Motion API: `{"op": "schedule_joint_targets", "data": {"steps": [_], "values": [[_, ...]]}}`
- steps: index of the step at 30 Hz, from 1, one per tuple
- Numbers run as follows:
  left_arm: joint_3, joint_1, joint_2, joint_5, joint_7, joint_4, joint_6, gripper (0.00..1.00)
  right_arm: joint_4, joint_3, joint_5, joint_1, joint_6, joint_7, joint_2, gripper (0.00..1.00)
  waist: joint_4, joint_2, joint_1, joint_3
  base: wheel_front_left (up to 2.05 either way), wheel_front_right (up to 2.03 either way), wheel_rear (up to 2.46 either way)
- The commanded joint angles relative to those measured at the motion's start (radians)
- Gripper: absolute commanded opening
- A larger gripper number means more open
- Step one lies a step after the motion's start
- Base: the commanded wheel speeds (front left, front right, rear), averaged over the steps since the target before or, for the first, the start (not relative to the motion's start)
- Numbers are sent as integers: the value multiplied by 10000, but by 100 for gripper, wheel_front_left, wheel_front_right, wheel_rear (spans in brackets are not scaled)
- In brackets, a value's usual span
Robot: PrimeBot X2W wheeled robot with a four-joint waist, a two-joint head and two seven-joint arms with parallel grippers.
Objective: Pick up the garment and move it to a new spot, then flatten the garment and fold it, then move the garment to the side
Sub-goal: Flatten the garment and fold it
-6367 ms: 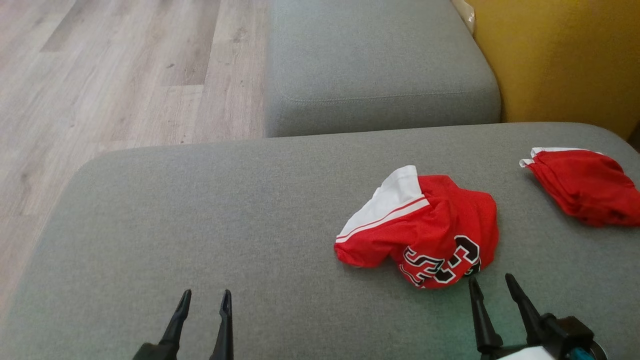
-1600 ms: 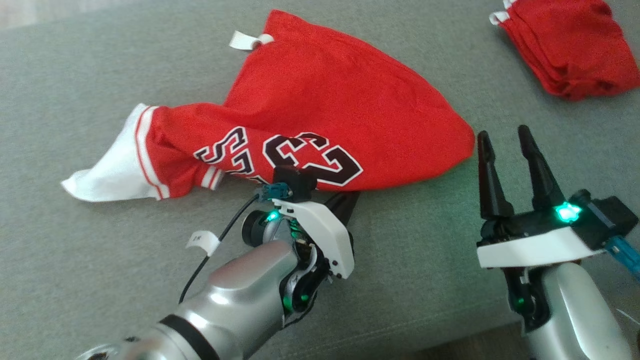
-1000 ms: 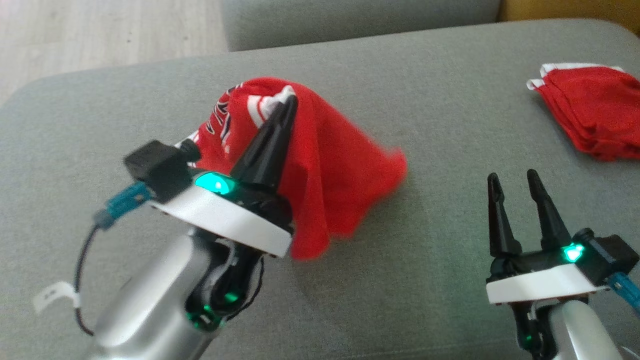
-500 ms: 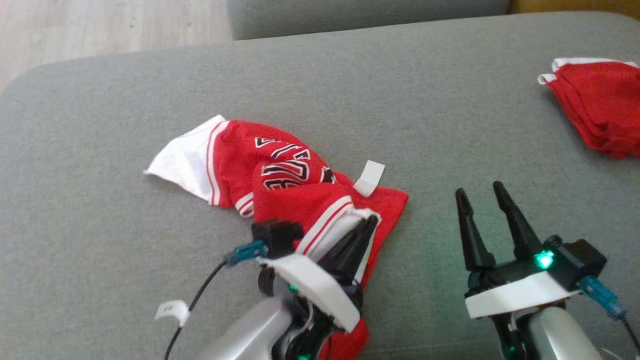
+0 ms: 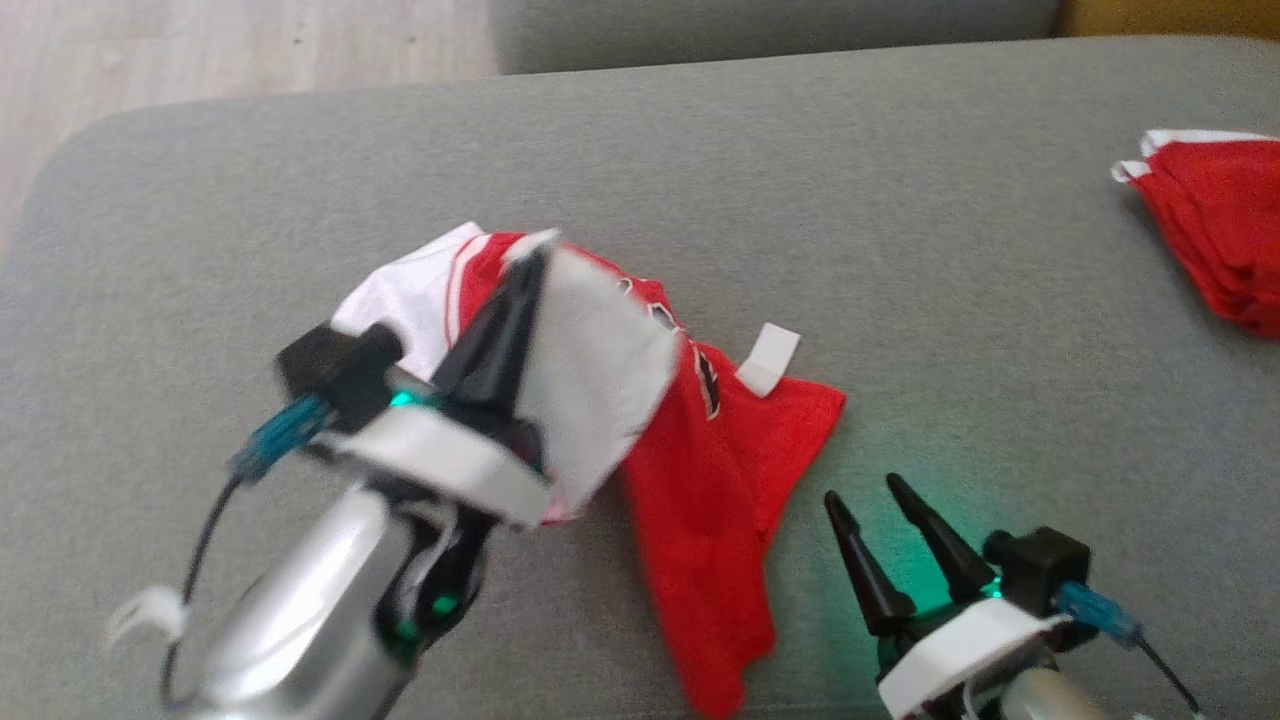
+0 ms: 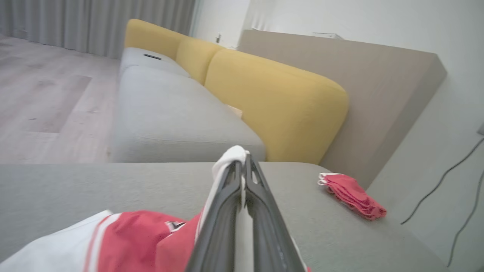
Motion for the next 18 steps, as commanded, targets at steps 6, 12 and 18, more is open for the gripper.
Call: {"op": "schedule_joint_targets", "data": {"steps": [6,12,18], "values": [[862,800,1178,-129,223,-1708,534,0,947,771,737,-1252,65,233,190,100,730,0,0,82,0,0,0],[883,1170,1318,-155,280,-2255,757,0,2135,1273,1190,-1969,65,427,428,100,1090,0,0,238,0,0,0],[937,1336,1314,-186,226,-2384,856,0,3289,1215,1177,-2709,65,42,425,0,1211,0,0,354,0,0,0]]}}
